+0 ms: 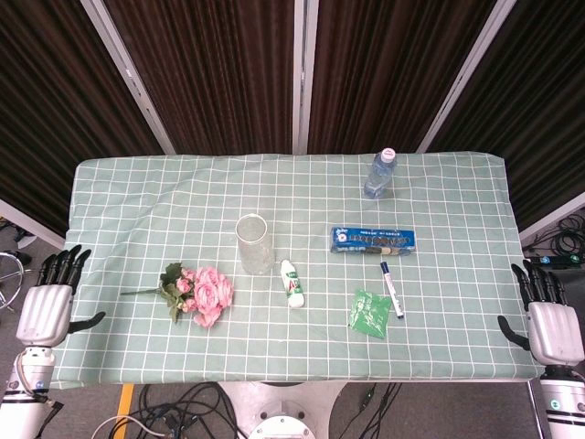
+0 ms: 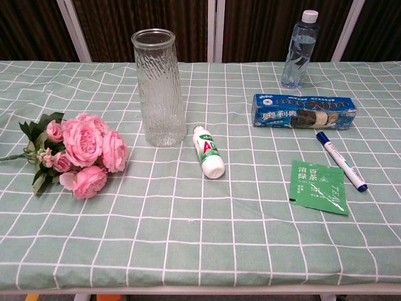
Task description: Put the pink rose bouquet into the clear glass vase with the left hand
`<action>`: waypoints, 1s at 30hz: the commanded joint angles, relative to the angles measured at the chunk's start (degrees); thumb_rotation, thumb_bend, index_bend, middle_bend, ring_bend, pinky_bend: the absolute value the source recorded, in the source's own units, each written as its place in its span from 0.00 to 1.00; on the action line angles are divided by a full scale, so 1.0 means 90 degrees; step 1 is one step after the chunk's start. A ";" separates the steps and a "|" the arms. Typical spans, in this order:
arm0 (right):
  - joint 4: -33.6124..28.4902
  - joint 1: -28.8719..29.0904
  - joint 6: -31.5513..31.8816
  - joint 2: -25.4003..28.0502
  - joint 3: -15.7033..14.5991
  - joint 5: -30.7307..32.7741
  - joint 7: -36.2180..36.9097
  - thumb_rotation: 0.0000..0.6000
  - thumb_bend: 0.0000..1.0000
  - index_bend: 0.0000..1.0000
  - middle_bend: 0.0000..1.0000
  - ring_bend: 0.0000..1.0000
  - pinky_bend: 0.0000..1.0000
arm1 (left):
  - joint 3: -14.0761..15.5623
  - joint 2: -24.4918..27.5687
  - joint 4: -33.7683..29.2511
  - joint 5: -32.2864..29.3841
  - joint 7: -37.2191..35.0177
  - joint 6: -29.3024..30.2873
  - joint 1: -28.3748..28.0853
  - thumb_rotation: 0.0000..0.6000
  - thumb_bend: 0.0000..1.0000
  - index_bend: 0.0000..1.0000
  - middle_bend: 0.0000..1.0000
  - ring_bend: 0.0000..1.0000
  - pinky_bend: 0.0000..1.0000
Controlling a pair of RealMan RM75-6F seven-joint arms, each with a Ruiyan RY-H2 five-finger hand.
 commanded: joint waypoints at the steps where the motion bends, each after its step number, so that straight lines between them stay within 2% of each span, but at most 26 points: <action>1: -0.0013 -0.0001 -0.0002 0.0016 0.0006 0.0006 0.0007 1.00 0.21 0.00 0.00 0.00 0.00 | -0.0027 0.0027 -0.0027 -0.0005 -0.0055 -0.0061 0.0001 1.00 0.00 0.00 0.00 0.00 0.04; 11: -0.0327 0.0043 0.0013 0.0244 0.0079 -0.0051 0.0120 1.00 0.21 0.00 0.00 0.00 0.00 | 0.0009 0.0295 -0.0245 0.0312 -0.0410 -0.0464 -0.0130 1.00 0.00 0.00 0.00 0.00 0.04; 15: -0.0569 0.0071 0.0002 0.0380 0.0147 -0.0005 0.0156 1.00 0.21 0.00 0.00 0.00 0.00 | 0.0106 0.0445 -0.0275 0.0686 -0.0588 -0.0868 -0.0371 1.00 0.00 0.00 0.00 0.00 0.04; 20: -0.0749 0.0092 0.0007 0.0446 0.0186 0.0021 0.0117 1.00 0.21 0.00 0.00 0.00 0.00 | 0.0184 0.0366 -0.0170 0.0973 -0.0537 -0.1408 -0.0710 1.00 0.00 0.00 0.00 0.00 0.04; 23: -0.0797 0.0109 -0.0063 0.0475 0.0140 0.0002 0.0074 1.00 0.21 0.00 0.00 0.00 0.00 | 0.0101 0.0220 -0.0120 0.0852 -0.0638 -0.1846 -0.0968 1.00 0.00 0.00 0.00 0.00 0.04; 27: -0.0813 0.0139 -0.0150 0.0508 0.0129 0.0041 0.0070 1.00 0.21 0.00 0.00 0.00 0.00 | -0.0165 0.0007 -0.0089 0.0423 -0.1125 -0.2603 -0.1422 1.00 0.00 0.00 0.00 0.00 0.02; 30: -0.0799 0.0166 -0.0218 0.0507 0.0132 0.0092 0.0060 1.00 0.21 0.00 0.00 0.00 0.00 | -0.0278 -0.0095 0.0021 0.0352 -0.1482 -0.3096 -0.1759 1.00 0.00 0.00 0.00 0.00 0.02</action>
